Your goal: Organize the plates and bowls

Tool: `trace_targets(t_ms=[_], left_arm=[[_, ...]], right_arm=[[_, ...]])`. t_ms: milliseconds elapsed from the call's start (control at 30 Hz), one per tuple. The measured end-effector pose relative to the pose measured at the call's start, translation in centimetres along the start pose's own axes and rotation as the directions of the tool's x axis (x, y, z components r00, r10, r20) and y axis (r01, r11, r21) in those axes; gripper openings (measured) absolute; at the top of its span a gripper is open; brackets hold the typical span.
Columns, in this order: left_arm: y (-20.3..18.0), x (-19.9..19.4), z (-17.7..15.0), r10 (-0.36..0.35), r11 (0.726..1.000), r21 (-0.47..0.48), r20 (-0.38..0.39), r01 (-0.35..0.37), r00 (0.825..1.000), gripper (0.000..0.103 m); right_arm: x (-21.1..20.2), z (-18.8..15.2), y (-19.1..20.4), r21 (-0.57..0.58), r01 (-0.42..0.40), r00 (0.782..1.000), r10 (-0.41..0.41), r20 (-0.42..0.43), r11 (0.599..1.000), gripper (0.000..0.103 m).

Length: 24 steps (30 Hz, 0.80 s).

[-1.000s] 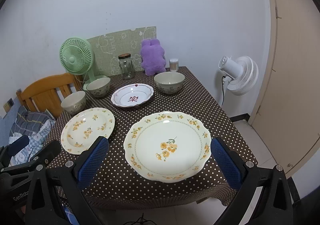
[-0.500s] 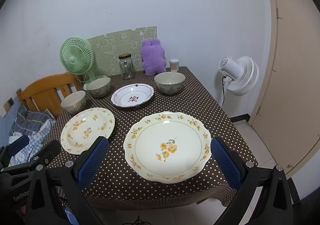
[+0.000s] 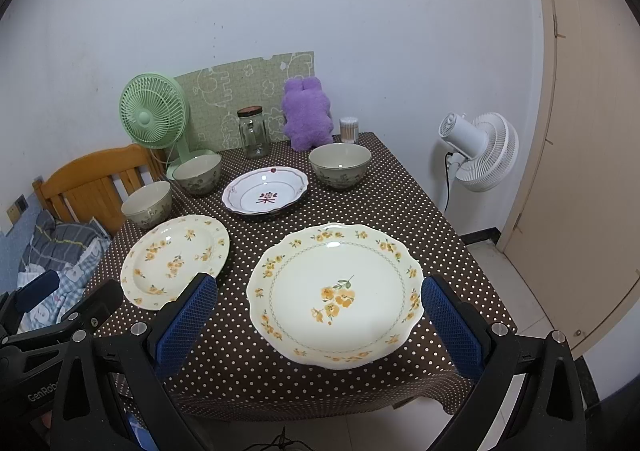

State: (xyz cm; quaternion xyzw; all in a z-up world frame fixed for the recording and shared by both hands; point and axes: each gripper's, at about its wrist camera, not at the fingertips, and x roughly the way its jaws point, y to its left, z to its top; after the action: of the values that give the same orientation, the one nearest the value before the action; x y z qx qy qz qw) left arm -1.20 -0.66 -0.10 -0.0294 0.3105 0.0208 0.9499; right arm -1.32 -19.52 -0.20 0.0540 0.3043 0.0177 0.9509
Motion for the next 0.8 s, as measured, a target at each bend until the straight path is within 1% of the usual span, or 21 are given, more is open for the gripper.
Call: trace_targets(t_ms=[333, 533, 633, 800], left_arm=[[0.2, 0.3, 0.2, -0.003, 1.000, 0.003, -0.001, 0.003, 1.000, 0.099], [0.0, 1.5, 1.0, -0.012, 0.999, 0.038, -0.002, 0.012, 1.000, 0.098], [-0.3, 2.1, 1.4, -0.036, 0.999, 0.039, -0.011, 0.037, 0.999, 0.097], [-1.7, 3.6, 2.0, -0.069, 0.996, 0.053, -0.044, 0.072, 0.997, 0.097]], right_arm=[[0.0, 0.1, 0.3, -0.017, 0.010, 1.000, -0.010, 0.013, 1.000, 0.102], [0.9, 0.8, 0.3, 0.000, 0.039, 0.999, -0.039, 0.013, 0.999, 0.102], [1.2, 0.9, 0.1, 0.016, 0.055, 0.998, -0.055, -0.003, 0.998, 0.099], [1.8, 1.2, -1.0, 0.054, 0.095, 0.995, -0.093, -0.033, 0.994, 0.099]])
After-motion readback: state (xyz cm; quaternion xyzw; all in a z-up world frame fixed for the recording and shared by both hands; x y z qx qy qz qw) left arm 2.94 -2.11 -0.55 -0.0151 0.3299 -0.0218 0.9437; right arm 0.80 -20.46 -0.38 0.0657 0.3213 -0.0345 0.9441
